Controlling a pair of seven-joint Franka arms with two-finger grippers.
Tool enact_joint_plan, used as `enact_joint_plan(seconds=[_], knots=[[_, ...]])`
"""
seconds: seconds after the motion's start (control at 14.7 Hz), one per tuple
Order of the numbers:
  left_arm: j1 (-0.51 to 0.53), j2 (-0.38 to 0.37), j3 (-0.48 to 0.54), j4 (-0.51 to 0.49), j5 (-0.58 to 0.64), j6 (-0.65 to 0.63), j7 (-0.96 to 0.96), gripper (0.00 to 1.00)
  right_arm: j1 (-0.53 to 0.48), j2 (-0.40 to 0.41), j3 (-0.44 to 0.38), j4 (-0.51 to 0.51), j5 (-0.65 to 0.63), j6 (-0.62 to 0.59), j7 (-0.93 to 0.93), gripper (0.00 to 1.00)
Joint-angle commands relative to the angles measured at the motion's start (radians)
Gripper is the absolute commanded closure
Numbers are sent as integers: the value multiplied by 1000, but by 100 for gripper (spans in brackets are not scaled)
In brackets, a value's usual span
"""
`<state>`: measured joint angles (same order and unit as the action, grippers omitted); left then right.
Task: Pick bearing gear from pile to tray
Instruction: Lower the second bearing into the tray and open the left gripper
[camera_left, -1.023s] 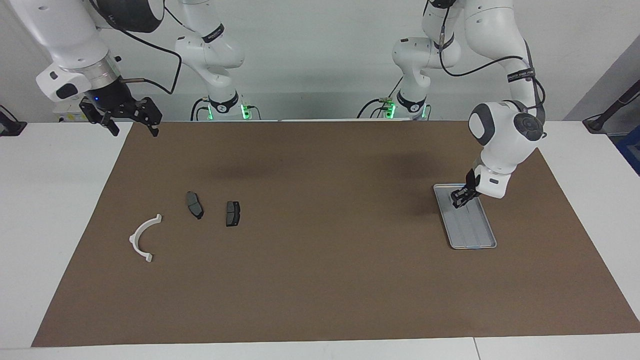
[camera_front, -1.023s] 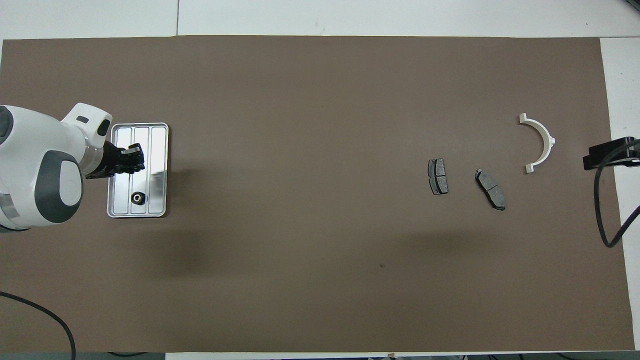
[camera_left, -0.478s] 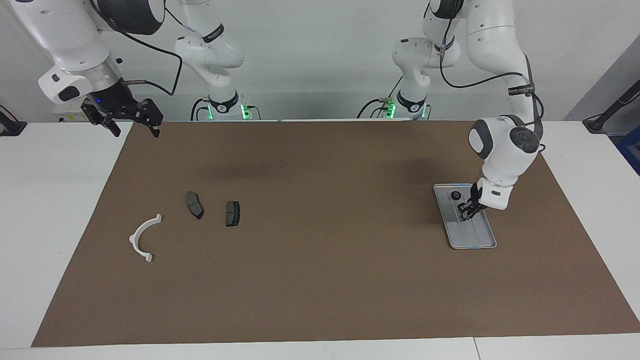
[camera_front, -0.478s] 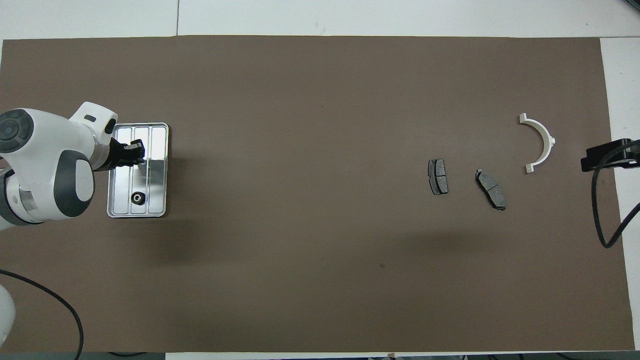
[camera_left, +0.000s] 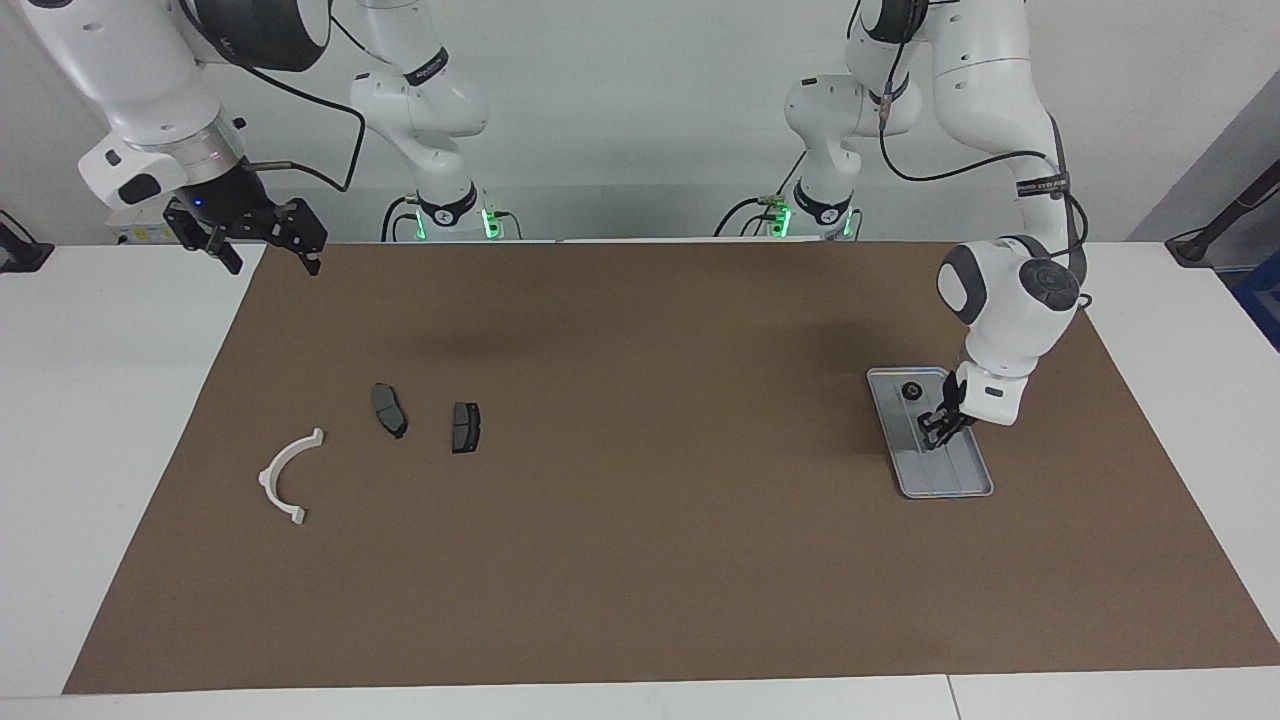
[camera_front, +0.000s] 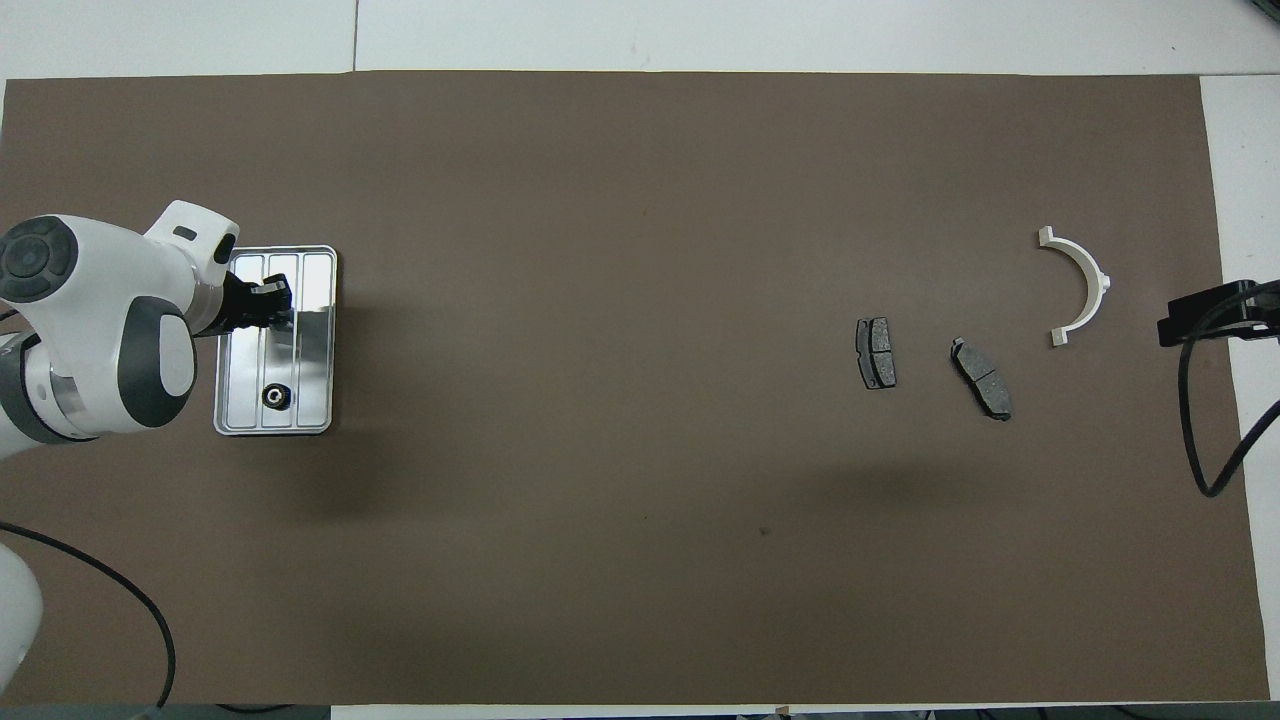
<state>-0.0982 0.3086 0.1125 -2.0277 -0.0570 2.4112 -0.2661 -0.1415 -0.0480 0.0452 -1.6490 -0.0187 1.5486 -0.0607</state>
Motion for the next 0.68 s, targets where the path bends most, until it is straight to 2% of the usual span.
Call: enact_joint_plan(seconds=[0.0,0.07,0.14,0.2,0.61], knots=[[28,11,-13,6,19,16,5,100,-12,-26,5,-31,14,13,5,0],[28,11,-13,6,19,16,2,98,-12,-26,5,-31,14,13,5,0],[28,11,-13,4,19,16,1,91,-12,-26,5,-31,14,13,5,0],[28,11,-13,4,17,17,-4,90,-12,-26,5,-31,14,13,5,0],[26,12,-16,-2,6,29,-13,89,-12,-26,5,-31,14,13,5,0]])
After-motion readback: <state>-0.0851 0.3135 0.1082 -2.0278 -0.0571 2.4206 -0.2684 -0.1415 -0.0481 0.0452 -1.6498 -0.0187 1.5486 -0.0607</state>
